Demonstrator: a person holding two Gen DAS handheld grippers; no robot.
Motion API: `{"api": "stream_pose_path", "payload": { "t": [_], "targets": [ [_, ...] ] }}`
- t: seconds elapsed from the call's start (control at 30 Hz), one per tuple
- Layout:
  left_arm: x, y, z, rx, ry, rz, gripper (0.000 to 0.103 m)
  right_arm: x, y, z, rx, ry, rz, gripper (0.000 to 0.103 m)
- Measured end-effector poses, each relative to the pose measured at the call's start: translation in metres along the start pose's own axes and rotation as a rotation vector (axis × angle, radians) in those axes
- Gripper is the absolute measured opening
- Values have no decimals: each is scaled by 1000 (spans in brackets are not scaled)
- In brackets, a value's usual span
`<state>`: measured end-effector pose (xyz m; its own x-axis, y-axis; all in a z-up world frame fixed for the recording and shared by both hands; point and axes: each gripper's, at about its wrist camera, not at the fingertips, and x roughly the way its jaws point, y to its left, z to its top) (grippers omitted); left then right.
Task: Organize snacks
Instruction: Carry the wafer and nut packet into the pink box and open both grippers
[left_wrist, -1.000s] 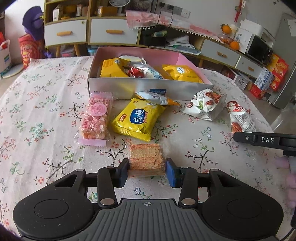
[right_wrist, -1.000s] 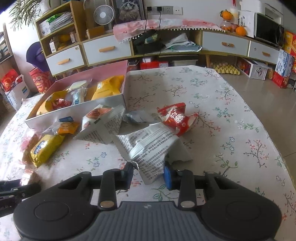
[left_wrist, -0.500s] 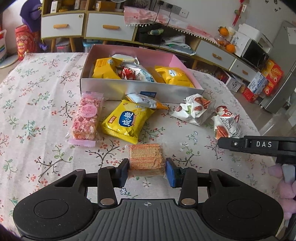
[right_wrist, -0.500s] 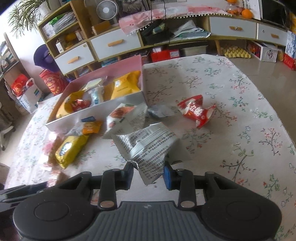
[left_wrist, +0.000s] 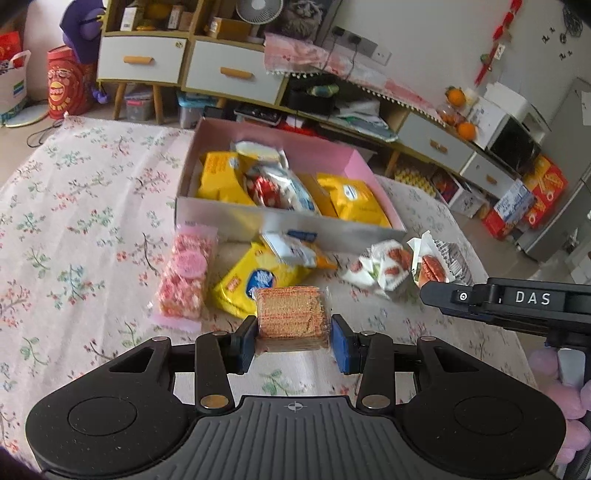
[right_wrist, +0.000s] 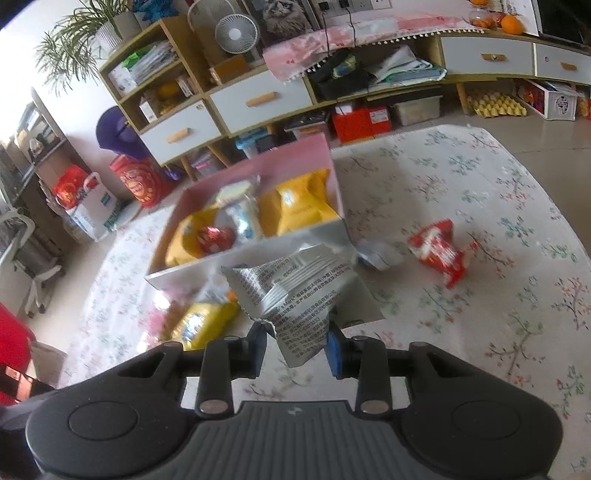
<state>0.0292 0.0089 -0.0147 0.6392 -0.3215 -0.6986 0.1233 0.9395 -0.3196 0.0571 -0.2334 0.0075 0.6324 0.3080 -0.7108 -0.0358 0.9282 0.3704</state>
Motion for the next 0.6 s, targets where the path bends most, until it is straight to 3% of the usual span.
{"api": "stream_pose_path", "payload": {
  "t": [0.27, 0.6],
  "targets": [
    [11, 12, 30, -40, -8, 36, 39, 12, 10, 31, 45, 1, 51, 18],
    [48, 22, 85, 16, -47, 120, 39, 50, 17, 85, 28, 1, 74, 18]
  ]
}}
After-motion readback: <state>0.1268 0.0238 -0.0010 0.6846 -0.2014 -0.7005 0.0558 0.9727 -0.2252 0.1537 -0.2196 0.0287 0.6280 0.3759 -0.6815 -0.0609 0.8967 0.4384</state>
